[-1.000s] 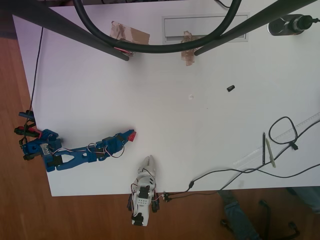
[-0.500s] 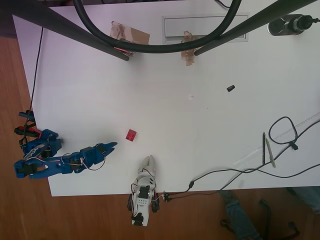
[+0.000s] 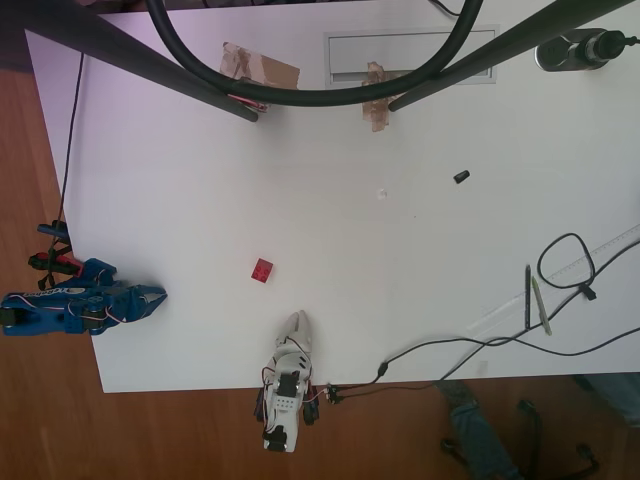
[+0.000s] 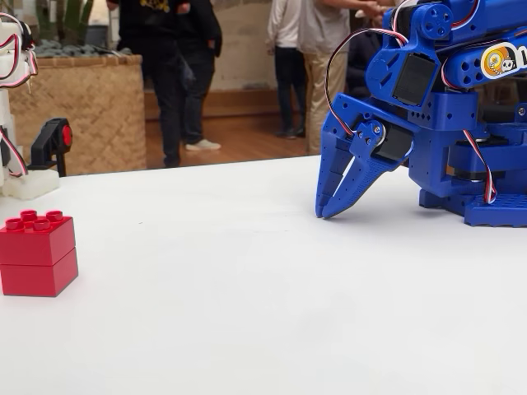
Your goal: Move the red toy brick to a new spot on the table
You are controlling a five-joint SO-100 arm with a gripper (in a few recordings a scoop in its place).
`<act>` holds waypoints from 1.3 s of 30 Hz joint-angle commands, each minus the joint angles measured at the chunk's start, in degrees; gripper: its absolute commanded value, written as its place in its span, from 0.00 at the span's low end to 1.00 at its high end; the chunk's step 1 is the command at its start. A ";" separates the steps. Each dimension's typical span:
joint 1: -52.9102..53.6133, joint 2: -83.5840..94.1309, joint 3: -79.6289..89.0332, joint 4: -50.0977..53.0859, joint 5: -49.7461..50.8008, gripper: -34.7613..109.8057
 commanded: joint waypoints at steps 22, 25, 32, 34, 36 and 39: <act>-2.29 16.26 4.04 9.49 12.83 0.24; -4.48 16.61 4.04 9.49 14.06 0.24; -7.21 16.61 4.04 9.49 15.38 0.24; -7.21 16.61 4.04 9.49 15.47 0.24; -7.21 16.61 4.04 9.49 15.47 0.24; -7.21 16.61 4.04 9.49 15.47 0.24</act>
